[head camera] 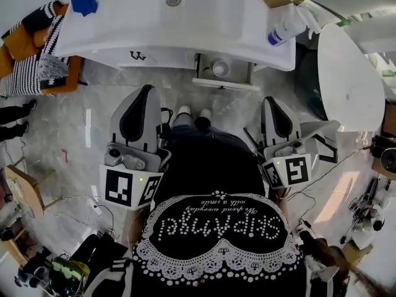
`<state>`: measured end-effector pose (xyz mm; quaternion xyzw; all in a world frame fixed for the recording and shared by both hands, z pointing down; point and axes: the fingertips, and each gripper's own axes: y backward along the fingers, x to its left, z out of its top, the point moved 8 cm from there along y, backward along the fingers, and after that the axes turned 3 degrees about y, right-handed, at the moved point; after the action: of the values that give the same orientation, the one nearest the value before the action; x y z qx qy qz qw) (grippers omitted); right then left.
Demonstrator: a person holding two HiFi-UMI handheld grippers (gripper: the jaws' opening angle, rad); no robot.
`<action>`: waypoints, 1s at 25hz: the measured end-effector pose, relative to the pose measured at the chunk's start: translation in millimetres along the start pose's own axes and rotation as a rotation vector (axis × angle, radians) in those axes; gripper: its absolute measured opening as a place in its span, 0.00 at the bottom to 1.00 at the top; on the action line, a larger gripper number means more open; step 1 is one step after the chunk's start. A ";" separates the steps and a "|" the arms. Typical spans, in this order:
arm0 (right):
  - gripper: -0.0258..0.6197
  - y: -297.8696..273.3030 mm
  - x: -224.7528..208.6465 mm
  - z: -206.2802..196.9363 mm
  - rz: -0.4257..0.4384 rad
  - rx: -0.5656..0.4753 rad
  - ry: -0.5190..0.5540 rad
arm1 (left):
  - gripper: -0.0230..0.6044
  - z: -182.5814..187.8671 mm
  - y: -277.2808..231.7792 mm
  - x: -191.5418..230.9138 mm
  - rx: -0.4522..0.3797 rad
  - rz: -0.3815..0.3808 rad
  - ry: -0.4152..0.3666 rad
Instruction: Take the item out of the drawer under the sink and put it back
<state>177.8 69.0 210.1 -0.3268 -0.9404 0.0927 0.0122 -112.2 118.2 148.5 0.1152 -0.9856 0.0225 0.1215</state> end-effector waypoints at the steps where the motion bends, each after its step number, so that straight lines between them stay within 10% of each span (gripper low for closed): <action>1: 0.07 0.6 0.0 -2.1 -0.007 0.004 0.001 | 0.04 -1.3 -5.6 -4.2 0.008 -0.024 -0.010; 10: 0.07 3.8 -6.7 -19.7 -0.050 0.046 -0.015 | 0.04 -10.9 -21.7 -10.6 0.077 -0.095 -0.019; 25: 0.08 -61.3 -25.9 -59.1 0.144 0.264 0.330 | 0.04 -26.2 -33.7 -1.4 0.144 -0.029 0.037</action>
<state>165.5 15.7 280.3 -0.3993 -0.8797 0.1609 0.2021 -96.9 87.6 174.2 0.1376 -0.9772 0.0935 0.1316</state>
